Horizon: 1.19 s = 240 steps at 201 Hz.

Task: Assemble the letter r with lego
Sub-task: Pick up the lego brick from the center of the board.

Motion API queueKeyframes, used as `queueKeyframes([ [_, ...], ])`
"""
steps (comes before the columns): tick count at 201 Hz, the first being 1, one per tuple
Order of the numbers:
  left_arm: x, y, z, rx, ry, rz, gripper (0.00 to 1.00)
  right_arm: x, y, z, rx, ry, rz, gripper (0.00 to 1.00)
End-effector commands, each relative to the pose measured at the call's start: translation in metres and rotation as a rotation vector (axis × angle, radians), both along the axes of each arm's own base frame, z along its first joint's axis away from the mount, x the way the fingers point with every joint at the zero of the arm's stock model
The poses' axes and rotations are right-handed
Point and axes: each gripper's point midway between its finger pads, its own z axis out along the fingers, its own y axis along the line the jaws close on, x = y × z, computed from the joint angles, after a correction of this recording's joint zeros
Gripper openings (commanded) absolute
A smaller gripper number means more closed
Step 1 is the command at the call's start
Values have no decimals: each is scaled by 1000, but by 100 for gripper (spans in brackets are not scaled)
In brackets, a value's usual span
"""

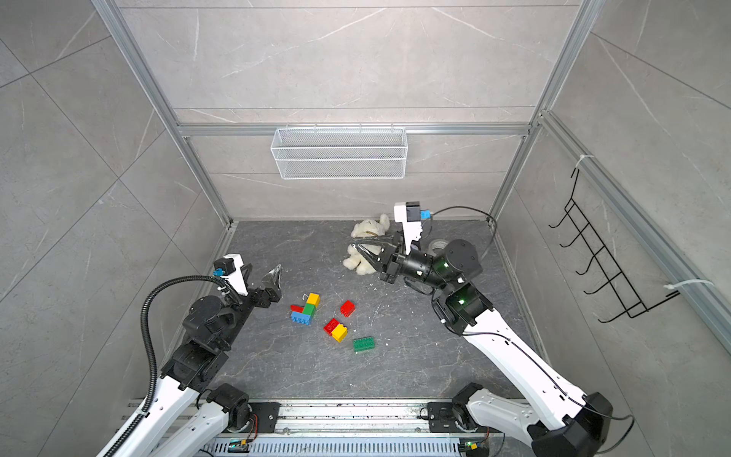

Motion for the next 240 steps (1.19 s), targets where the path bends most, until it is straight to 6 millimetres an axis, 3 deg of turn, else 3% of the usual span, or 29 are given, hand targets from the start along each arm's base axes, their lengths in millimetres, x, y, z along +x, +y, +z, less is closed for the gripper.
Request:
queueKeyframes([
  [1,-2,3,-7,-30,81,14,87,8,6,-83,-290,159,-68,1],
  [23,-7,-14,-34,-41,154,-85,81,19,-4,-158,-558,283,-215,5],
  [43,-6,-18,-64,-59,237,-90,78,14,1,-221,-765,359,-235,8],
  [77,-13,-26,-108,-97,381,-121,70,3,27,-304,-1016,442,-208,18],
  [101,-19,-25,-135,-125,460,-106,70,9,35,-345,-1145,488,-261,31],
  [124,-25,-22,-148,-171,487,-90,69,15,48,-368,-1195,501,-278,35],
  [166,-37,-24,-156,-230,498,-116,68,48,48,-380,-1287,436,-436,67],
  [240,-28,-28,-158,-175,496,-129,69,81,66,-391,-1352,384,-515,69],
])
